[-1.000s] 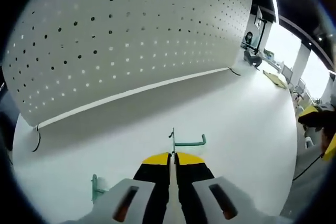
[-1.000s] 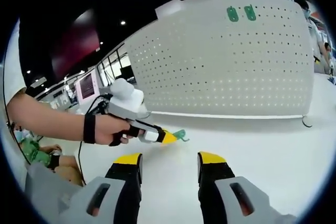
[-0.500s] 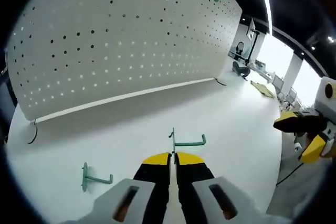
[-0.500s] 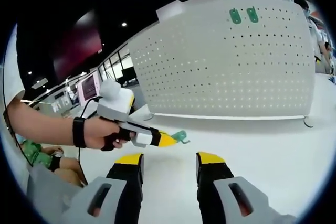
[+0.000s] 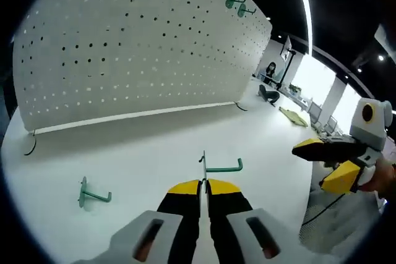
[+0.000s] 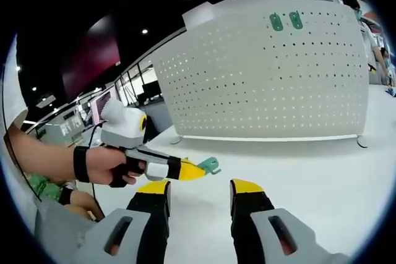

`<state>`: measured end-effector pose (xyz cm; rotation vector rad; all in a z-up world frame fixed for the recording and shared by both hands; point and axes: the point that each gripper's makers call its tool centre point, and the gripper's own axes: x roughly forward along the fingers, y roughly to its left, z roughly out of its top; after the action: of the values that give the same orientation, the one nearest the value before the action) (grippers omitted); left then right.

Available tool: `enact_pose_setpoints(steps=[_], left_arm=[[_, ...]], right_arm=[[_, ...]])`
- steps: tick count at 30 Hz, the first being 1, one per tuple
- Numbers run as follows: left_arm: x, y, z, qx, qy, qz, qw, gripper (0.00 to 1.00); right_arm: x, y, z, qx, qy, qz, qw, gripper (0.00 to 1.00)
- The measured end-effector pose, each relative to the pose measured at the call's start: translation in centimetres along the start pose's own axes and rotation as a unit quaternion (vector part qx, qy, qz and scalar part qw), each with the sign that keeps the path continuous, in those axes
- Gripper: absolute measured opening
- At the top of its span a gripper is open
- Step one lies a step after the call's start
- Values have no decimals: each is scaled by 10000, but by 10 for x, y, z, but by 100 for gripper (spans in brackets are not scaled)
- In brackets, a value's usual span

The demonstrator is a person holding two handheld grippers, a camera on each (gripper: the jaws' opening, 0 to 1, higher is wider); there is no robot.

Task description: Insert the hook assembly into the mounting plate slot until the hook locks in place.

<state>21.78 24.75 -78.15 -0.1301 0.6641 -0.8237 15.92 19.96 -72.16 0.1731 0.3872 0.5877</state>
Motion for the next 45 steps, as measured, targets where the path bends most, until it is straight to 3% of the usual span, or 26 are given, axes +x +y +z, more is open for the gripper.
enact_pose_setpoints(steps=[7, 23, 36, 45], left_arm=[[-12, -27, 2, 76, -139, -258, 9995, 4], [-27, -62, 8, 149, -429, -668, 9967, 4], [-44, -73, 19, 312, -794, -789, 9932, 4], [-58, -83, 22, 462, -1126, -844, 9890, 4]], right_arm=[[-1, 5, 1, 29, -17, 2, 10000, 38], [-1, 12, 6, 192, -123, 40, 9997, 34], [-4, 22, 14, 473, -209, 97, 9986, 20], [-8, 26, 18, 949, -315, 158, 9949, 8]])
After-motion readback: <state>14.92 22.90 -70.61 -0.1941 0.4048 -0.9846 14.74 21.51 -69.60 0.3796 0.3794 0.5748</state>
